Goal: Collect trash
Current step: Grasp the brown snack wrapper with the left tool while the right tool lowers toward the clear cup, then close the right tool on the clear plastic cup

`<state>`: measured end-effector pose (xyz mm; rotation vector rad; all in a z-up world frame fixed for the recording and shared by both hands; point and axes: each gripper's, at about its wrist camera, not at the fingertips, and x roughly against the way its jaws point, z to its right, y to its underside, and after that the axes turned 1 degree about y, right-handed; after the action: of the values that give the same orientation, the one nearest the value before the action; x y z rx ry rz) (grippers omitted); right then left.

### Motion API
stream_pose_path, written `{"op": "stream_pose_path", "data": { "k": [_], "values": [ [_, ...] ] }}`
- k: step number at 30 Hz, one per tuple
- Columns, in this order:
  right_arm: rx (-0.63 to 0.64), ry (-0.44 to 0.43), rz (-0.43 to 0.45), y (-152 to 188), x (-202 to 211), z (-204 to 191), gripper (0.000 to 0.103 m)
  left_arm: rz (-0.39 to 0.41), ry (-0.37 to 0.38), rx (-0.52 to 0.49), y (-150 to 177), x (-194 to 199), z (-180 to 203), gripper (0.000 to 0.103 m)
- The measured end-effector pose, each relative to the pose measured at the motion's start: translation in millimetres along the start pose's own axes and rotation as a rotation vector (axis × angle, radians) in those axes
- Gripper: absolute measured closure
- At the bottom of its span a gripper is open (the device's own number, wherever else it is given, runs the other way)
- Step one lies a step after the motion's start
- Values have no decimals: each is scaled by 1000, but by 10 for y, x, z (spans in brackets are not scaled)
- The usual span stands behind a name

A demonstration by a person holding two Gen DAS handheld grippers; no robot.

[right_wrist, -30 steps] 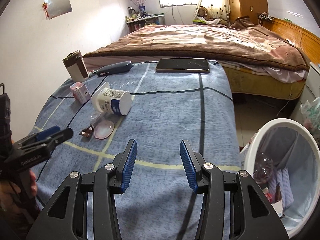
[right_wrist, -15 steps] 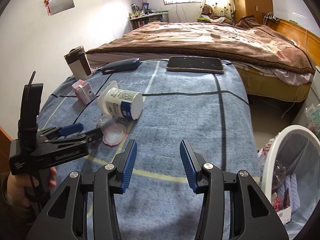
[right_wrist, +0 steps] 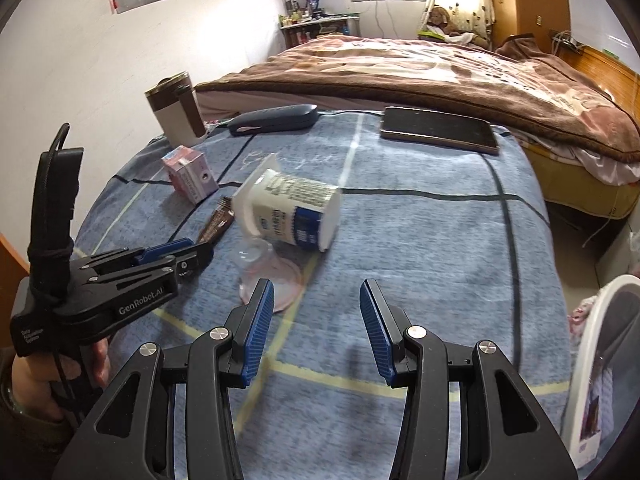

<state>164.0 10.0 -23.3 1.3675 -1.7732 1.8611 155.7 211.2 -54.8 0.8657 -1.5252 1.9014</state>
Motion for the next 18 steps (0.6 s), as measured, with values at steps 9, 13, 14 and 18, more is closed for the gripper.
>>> {"op": "stream_pose_path", "data": {
  "k": [9,13,14,18],
  "values": [
    [22,-36,-7,-21,-103,-161,56,15,-2,67,108,125,-230,79],
    [26,-47,-14,-44,-183,-234,56,19,2,90,162,178,-307,79],
    [28,-46,-15,-49,-199,-250,56,20,3,94,162,181,-319,79],
    [35,-37,-25,-71,-283,-307,56,25,-4,104,185,205,-362,79]
  ]
}}
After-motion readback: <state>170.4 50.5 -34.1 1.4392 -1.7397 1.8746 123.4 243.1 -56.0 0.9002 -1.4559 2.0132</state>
